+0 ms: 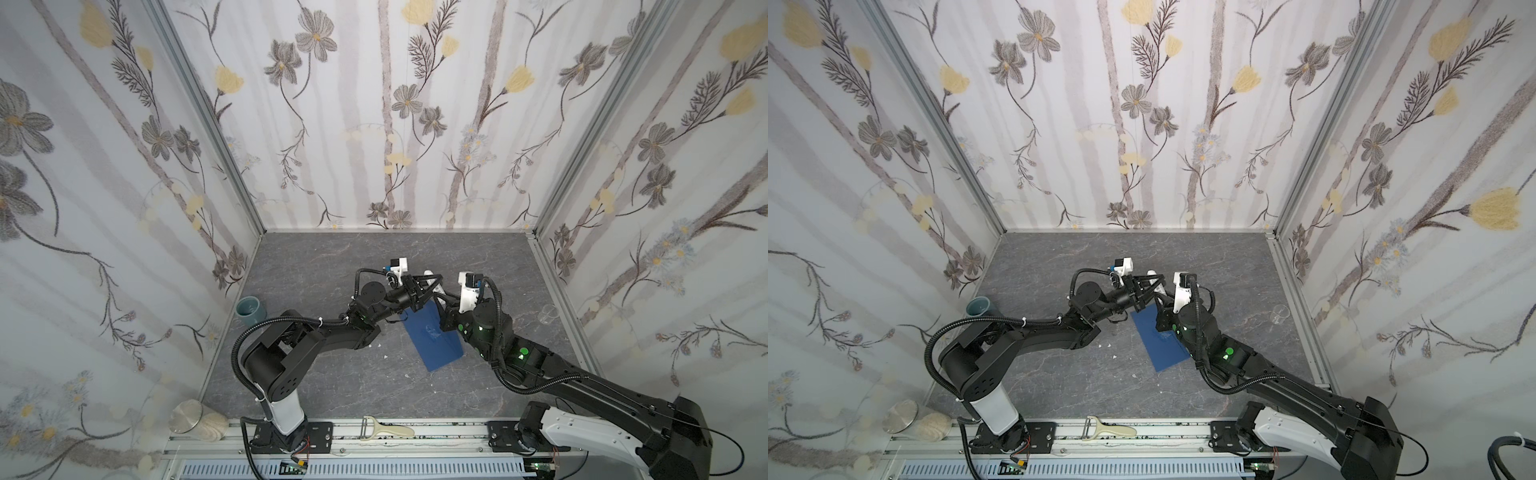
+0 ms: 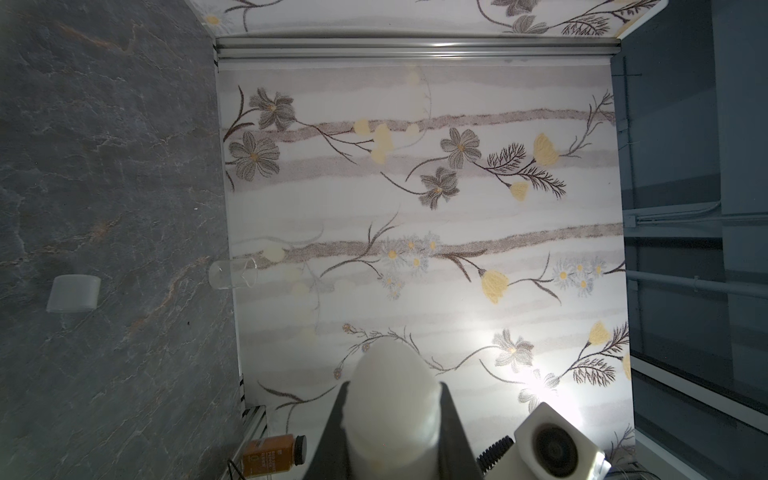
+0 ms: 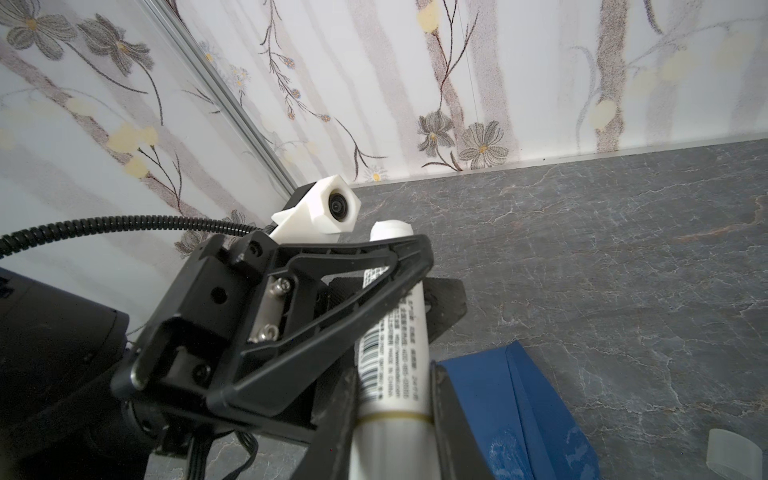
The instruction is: Place the letter into the envelope and seal it
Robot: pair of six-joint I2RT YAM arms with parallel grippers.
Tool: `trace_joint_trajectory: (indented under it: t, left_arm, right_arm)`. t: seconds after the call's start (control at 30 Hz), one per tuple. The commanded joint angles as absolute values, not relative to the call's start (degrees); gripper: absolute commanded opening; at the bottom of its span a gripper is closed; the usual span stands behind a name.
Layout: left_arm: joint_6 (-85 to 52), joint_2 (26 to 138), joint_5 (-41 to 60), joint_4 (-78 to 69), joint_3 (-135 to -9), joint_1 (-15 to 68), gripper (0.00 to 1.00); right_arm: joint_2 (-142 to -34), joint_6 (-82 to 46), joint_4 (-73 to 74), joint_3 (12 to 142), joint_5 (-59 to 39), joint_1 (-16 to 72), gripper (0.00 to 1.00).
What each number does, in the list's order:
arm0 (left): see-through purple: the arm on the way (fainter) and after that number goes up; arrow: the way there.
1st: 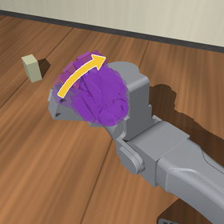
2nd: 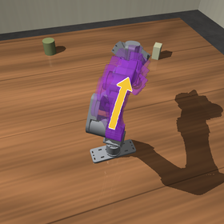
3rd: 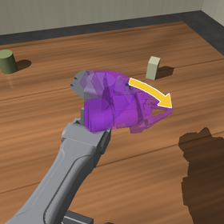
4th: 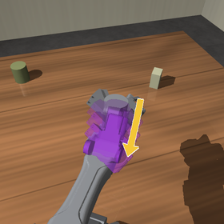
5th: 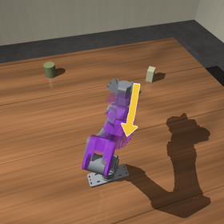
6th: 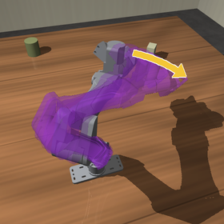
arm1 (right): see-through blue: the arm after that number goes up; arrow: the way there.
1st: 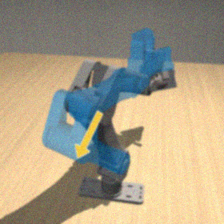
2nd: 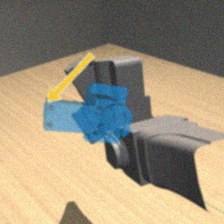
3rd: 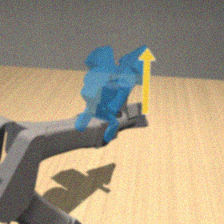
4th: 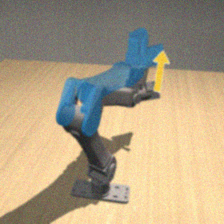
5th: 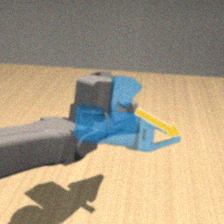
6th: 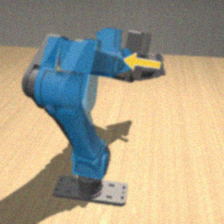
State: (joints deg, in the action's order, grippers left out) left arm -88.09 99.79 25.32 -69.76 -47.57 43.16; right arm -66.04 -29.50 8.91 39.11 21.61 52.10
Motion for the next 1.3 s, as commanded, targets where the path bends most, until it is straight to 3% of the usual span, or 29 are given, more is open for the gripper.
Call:
trace_joint_trajectory:
  t: [0.0, 0.1, 0.27, 0.47, 0.63, 0.83, 1.1, 1.27]
  left_arm:
    - [-87.2, 100.0, 26.0, -73.9, -47.8, 43.2, 0.00]
    - [-85.6, 99.8, 25.8, -73.7, -47.0, 43.0, 0.00]
    - [-83.4, 99.6, 26.1, -73.3, -44.6, 41.2, 0.00]
    - [-72.8, 96.1, 25.7, -60.7, -41.8, 39.2, 0.00]
    - [-59.7, 90.9, 23.4, -42.0, -41.9, 38.9, 0.00]
    - [-48.4, 88.6, 23.5, -24.0, -43.8, 39.2, 0.00]
    - [-45.8, 92.6, 24.0, -22.7, -41.2, 40.5, 0.00]
    - [-45.7, 96.6, 22.8, -22.7, -41.6, 40.6, 0.00]
  right_arm:
    - [-66.4, -30.1, 10.6, 39.7, 21.4, 52.2, 0.00]
    - [-66.4, -30.6, 10.9, 39.4, 21.0, 52.2, 0.17]
    - [-65.3, -31.7, 10.0, 38.8, 19.7, 51.9, 0.38]
    - [-61.0, -33.3, 4.4, 38.5, 15.0, 48.6, 0.41]
    - [-56.5, -33.0, -0.7, 37.5, 7.9, 40.2, 0.42]
    - [-56.3, -31.3, -4.5, 35.2, 1.2, 31.6, 0.35]
    - [-62.6, -31.1, -3.3, 31.3, -4.3, 23.9, 0.05]
    - [-65.2, -31.5, 0.4, 28.6, -3.5, 22.8, 0.00]
